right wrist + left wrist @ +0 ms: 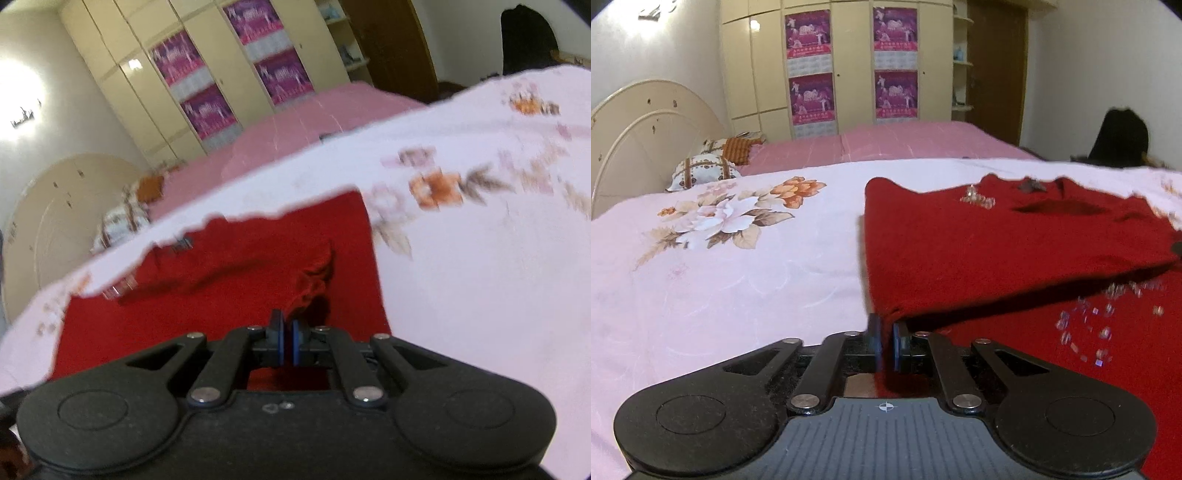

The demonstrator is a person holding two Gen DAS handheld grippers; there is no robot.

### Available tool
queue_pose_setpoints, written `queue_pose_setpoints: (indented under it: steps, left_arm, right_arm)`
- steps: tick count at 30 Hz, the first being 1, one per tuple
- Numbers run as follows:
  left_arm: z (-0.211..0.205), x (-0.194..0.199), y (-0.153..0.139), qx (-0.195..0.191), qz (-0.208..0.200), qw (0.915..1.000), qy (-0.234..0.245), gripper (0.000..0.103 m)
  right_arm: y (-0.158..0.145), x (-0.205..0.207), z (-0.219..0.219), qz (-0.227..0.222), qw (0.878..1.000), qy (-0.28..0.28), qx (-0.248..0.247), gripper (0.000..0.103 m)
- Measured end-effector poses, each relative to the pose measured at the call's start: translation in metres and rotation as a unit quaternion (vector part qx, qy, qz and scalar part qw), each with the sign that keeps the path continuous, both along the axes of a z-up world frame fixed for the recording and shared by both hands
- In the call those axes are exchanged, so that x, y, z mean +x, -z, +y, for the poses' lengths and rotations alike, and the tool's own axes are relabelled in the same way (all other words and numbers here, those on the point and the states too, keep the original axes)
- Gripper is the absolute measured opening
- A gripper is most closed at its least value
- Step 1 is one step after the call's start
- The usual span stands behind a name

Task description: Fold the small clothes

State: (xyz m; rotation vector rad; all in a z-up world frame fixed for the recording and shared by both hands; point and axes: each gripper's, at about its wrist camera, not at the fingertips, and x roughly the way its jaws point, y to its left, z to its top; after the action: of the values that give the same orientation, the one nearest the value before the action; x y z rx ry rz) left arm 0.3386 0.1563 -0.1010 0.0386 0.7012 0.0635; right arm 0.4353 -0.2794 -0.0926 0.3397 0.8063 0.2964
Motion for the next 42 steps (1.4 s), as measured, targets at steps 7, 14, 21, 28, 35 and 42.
queue_pose_setpoints:
  steps: [7,14,21,28,35,42]
  left_arm:
    - [0.009,-0.007,-0.038,-0.013,-0.077,0.9968,-0.018,0.057]
    - [-0.031,0.056,0.0,-0.066,0.003,0.9977,0.016,0.057]
    - [-0.023,0.063,-0.02,-0.045,-0.038,0.9978,0.031,0.058]
    - [-0.005,0.132,0.006,-0.071,0.008,0.9973,0.021,0.064]
    - [-0.004,0.144,-0.012,-0.061,-0.005,0.998,0.012,0.064]
    - [-0.006,0.147,-0.008,-0.057,0.017,0.9981,0.018,0.067]
  right_arm:
    - [-0.034,-0.017,-0.007,-0.071,0.997,-0.003,-0.029,0.022]
    - [-0.012,-0.005,0.05,-0.098,0.976,-0.082,-0.175,0.013]
    - [-0.019,-0.005,0.038,-0.103,0.977,-0.061,-0.179,0.019]
    - [-0.001,0.033,0.051,-0.095,0.971,-0.073,-0.208,0.015]
    - [-0.019,0.035,0.041,-0.113,0.975,-0.065,-0.181,0.022]
    - [-0.002,0.055,0.044,-0.082,0.97,-0.074,-0.216,0.023]
